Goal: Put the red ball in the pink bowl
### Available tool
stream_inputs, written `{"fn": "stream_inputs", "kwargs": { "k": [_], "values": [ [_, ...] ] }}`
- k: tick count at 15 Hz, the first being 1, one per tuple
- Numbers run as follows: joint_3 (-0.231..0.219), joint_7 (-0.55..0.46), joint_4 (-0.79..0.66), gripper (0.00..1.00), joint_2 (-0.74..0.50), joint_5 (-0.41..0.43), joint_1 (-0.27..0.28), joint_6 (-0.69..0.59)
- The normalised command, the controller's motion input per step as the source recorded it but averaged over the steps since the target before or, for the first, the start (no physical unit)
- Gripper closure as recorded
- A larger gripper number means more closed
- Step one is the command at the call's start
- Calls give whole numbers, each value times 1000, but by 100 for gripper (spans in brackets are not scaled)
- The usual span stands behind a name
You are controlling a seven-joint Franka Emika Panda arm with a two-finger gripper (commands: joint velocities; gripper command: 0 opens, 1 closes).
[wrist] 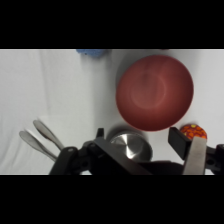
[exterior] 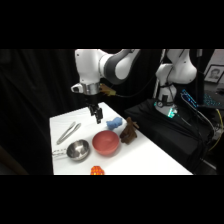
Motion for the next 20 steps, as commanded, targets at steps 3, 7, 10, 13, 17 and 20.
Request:
{"fn": "stream_inputs", "kwargs": {
  "k": [3,7,10,13,17,20],
  "values": [
    [46,17,5,0,-3,10,-31,9],
    [63,122,81,0,40,36,15,23],
    [47,257,234,0,185,-4,80,36],
    [22,317,359,0,323,-40,111,70],
    [8,293,387,0,312,-49,120,39],
    [-2,256,409,0,282,-64,123,-18]
  ]
}}
